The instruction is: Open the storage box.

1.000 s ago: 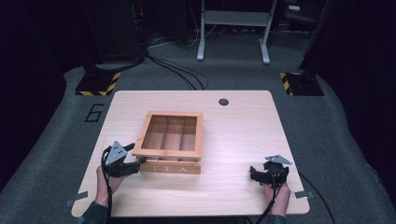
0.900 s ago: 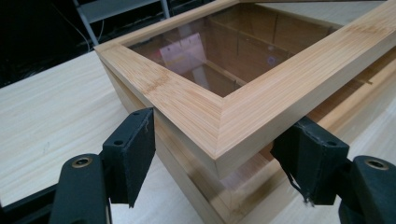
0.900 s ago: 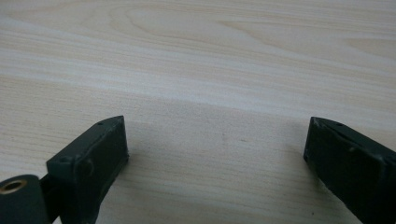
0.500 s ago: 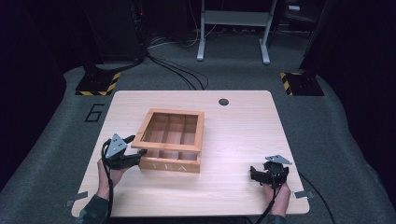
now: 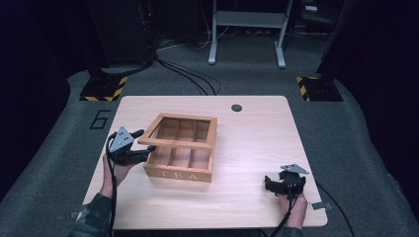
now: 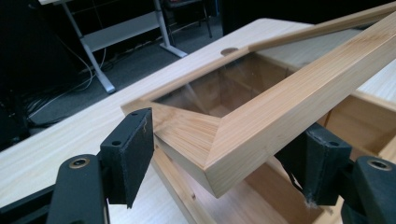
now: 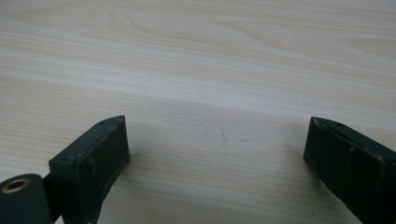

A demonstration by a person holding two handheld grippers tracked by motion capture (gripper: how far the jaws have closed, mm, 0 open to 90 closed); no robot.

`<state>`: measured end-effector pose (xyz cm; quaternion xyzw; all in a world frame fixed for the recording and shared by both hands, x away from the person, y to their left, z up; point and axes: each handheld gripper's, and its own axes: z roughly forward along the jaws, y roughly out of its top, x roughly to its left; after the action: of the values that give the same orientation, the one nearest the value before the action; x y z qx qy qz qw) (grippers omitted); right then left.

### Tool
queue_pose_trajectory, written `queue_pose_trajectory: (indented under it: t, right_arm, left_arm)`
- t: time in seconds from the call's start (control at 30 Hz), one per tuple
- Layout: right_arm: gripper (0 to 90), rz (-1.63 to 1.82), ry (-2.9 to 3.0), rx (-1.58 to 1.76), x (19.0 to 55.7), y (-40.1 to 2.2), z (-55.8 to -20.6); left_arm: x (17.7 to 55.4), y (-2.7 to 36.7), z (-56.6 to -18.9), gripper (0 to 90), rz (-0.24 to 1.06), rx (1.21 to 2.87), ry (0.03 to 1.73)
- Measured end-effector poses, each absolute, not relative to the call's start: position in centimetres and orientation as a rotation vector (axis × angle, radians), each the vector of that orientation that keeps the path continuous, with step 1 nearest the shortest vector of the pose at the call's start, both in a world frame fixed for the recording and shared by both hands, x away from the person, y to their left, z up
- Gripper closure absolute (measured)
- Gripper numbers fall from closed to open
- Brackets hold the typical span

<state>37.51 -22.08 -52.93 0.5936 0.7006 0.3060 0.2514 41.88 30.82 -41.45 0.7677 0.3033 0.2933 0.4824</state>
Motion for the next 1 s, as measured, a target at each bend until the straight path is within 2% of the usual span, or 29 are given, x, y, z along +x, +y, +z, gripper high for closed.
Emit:
queue_pose_trajectory:
  t: [0.5,1.0]
  right_arm:
    - [6.0,0.833,1.906,1.615,37.5,-22.1,-52.9]
    - [6.0,0.833,1.906,1.615,37.5,-22.1,-52.9]
  left_arm:
    - [44.9,31.2,-38.3,36.3,0.689,1.836,0.732]
    - [48.1,32.6,-37.3,56.5,0.617,1.798,0.758]
